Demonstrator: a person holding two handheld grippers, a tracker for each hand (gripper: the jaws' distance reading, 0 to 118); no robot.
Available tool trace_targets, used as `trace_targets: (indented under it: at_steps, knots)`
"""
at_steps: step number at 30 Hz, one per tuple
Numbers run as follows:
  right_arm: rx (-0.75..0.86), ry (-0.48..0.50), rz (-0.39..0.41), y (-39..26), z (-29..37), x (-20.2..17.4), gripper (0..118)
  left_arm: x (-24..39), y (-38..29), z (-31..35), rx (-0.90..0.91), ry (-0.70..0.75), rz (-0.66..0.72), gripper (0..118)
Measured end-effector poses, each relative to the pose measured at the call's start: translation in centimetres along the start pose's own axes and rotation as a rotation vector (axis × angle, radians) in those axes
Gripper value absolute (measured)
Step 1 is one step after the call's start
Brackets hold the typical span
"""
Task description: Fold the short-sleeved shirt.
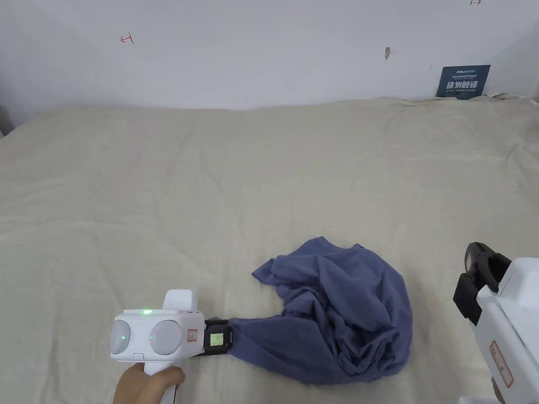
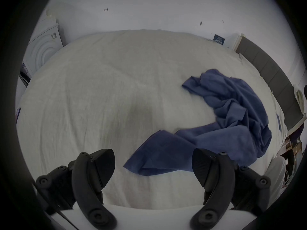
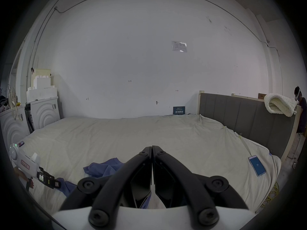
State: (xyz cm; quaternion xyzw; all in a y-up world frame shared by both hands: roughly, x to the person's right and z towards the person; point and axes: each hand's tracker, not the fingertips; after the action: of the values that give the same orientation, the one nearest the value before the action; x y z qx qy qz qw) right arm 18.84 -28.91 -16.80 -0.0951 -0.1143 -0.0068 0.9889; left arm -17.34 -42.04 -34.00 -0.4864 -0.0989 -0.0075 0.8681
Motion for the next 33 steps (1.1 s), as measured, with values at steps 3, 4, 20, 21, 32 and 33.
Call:
trace_targets:
  at_steps: [3,4,20,21,32,33]
  knots:
    - [-0.013,0.001,-0.003,-0.1,-0.1,0.0,0,-0.3,-0.2,-0.9,-0.033,0.010,-0.012,100]
    - [-0.016,0.001,-0.004,-0.2,-0.1,0.0,0,-0.4,-0.3,-1.2,-0.044,0.014,-0.009,100]
    - [-0.092,0.042,0.003,1.0,-3.6,0.0,0,1.1,-0.3,1.0,0.024,-0.084,-0.051,3]
    - [-0.117,0.059,0.006,1.0,-5.0,0.4,0,1.0,-0.2,1.6,0.040,-0.093,-0.049,3]
    - [-0.414,0.206,0.080,0.6,-19.6,-0.6,1,-0.3,0.9,5.0,0.111,-0.138,-0.017,3]
    - [-0.448,0.218,0.061,0.5,-20.8,-1.0,2,-0.3,0.9,5.0,0.111,-0.138,-0.018,3]
